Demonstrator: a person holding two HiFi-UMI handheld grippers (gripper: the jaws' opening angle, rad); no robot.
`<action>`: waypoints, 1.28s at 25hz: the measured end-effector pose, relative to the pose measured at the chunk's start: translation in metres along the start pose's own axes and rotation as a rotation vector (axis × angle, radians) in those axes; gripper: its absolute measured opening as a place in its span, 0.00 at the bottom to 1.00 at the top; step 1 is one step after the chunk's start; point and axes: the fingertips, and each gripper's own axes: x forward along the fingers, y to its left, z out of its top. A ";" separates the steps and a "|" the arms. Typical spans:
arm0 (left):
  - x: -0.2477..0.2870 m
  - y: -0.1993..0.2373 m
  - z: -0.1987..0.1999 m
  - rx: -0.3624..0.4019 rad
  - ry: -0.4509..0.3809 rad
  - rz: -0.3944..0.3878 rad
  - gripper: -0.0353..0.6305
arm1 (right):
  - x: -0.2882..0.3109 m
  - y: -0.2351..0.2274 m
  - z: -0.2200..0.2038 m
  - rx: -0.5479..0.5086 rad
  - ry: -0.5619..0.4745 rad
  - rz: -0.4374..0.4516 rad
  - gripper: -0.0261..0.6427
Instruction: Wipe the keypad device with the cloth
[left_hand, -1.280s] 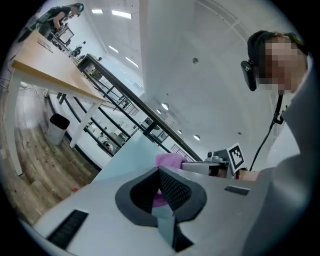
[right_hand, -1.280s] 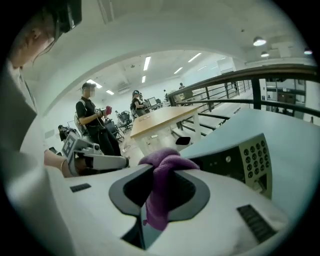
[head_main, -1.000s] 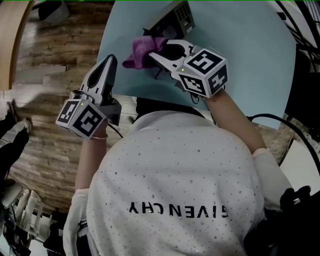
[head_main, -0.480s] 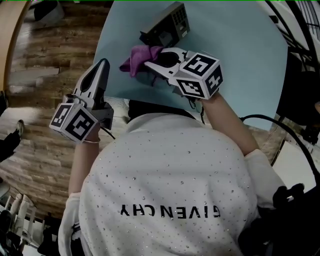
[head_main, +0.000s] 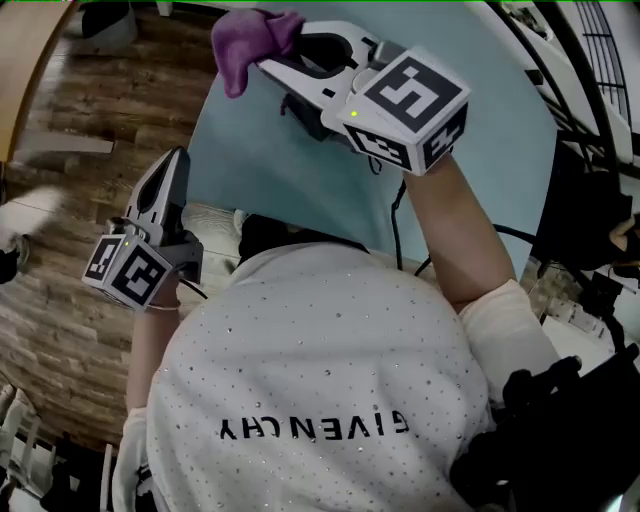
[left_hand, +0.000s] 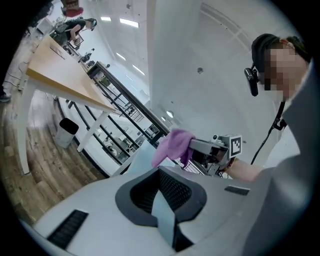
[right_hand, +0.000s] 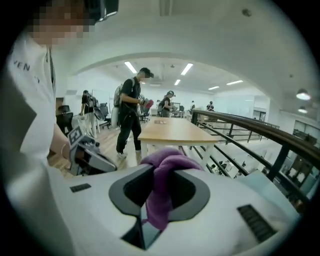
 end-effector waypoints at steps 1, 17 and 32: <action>-0.006 0.001 0.001 0.001 -0.009 0.009 0.06 | 0.005 0.003 -0.008 -0.020 0.033 0.000 0.15; -0.059 0.032 0.023 -0.028 -0.091 0.096 0.06 | -0.005 -0.085 -0.095 -0.065 0.340 -0.287 0.15; -0.048 0.045 0.033 -0.062 -0.110 0.055 0.06 | -0.081 -0.171 -0.121 0.255 0.240 -0.688 0.16</action>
